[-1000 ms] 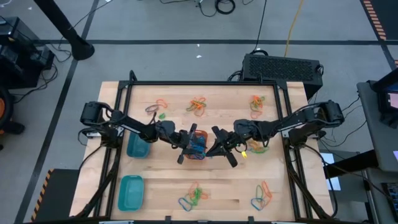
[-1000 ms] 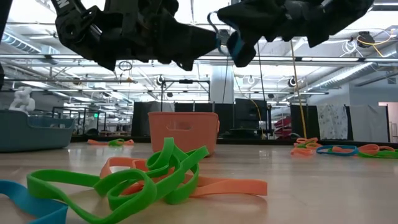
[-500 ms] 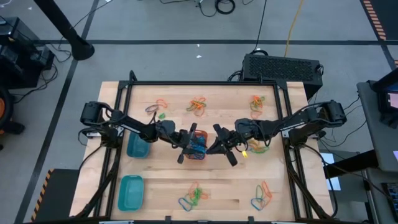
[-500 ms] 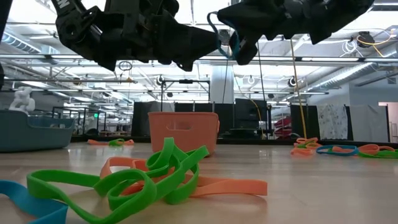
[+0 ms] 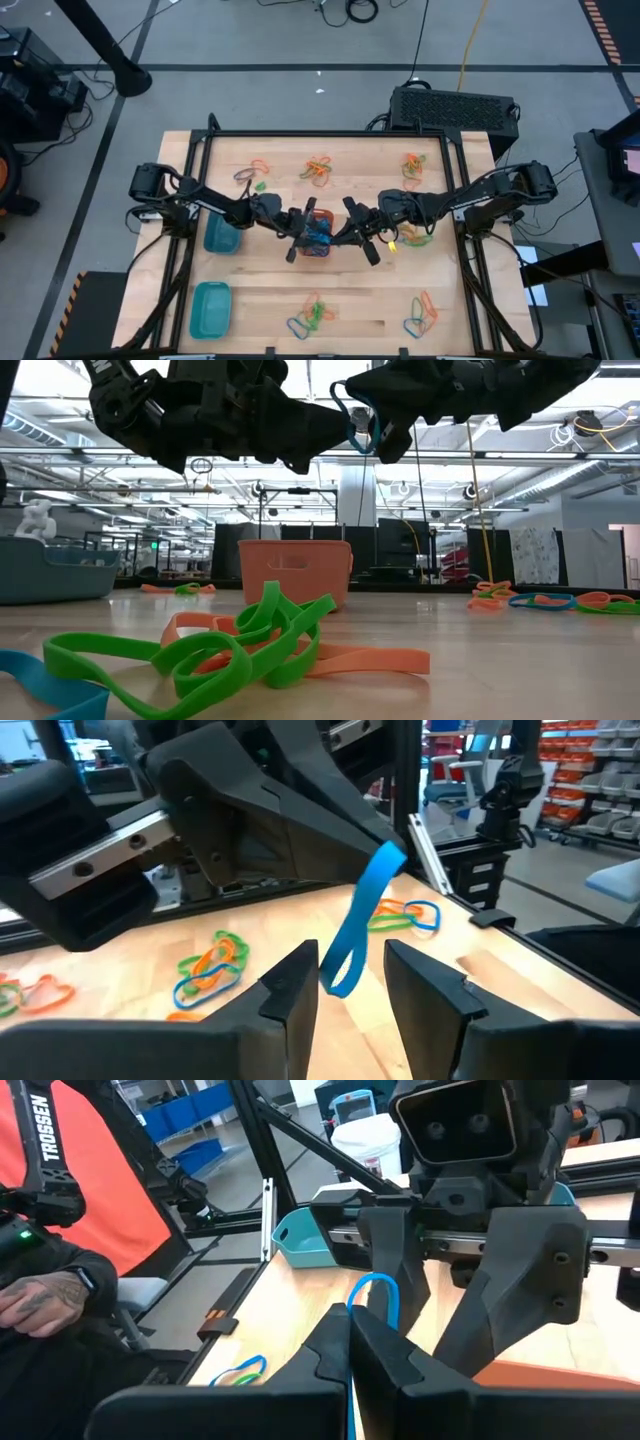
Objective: Sort rubber bands into baskets
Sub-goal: Put the blue rubber band into the orange bin
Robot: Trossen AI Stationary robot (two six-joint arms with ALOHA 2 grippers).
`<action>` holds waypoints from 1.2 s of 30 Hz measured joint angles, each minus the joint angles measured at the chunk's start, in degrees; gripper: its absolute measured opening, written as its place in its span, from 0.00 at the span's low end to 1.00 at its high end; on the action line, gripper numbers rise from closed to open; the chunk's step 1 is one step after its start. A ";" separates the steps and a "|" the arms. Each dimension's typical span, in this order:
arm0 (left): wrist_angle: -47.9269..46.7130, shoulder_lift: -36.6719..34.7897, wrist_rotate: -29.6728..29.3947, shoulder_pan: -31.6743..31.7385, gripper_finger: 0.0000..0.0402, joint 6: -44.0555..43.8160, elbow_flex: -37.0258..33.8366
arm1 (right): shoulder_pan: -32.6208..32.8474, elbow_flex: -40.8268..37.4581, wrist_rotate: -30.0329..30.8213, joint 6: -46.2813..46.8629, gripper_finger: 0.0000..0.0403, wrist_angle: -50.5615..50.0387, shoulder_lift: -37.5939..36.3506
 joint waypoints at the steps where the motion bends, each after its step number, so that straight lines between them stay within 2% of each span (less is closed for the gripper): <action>1: 0.00 0.00 -0.70 0.00 0.28 0.02 0.00 | 0.00 0.00 0.00 -0.02 0.00 0.00 0.00; 10: 0.02 0.00 -1.70 0.04 0.02 0.09 0.00 | 0.02 -0.02 -0.39 -0.70 0.00 -0.55 0.00; 20: -0.24 0.00 -1.70 0.04 0.01 0.09 0.00 | -0.81 -0.07 -0.39 -0.78 0.00 -1.77 0.00; 25: -1.18 -0.14 -1.70 0.20 0.01 0.09 0.00 | -1.42 -0.07 -0.57 -0.83 0.08 -2.56 -0.02; 28: -6.14 -2.03 -1.70 0.90 0.01 0.10 -0.02 | -1.76 -0.07 -1.31 -1.56 0.15 -4.91 -0.02; 31: -15.01 -5.45 -2.48 1.86 0.01 0.11 -0.02 | -1.90 -0.07 -3.71 -2.72 0.22 -9.54 -0.02; 36: -30.70 -10.77 -10.59 2.98 0.01 0.42 -0.02 | -1.90 -0.09 -3.61 -2.99 0.28 -15.49 -0.02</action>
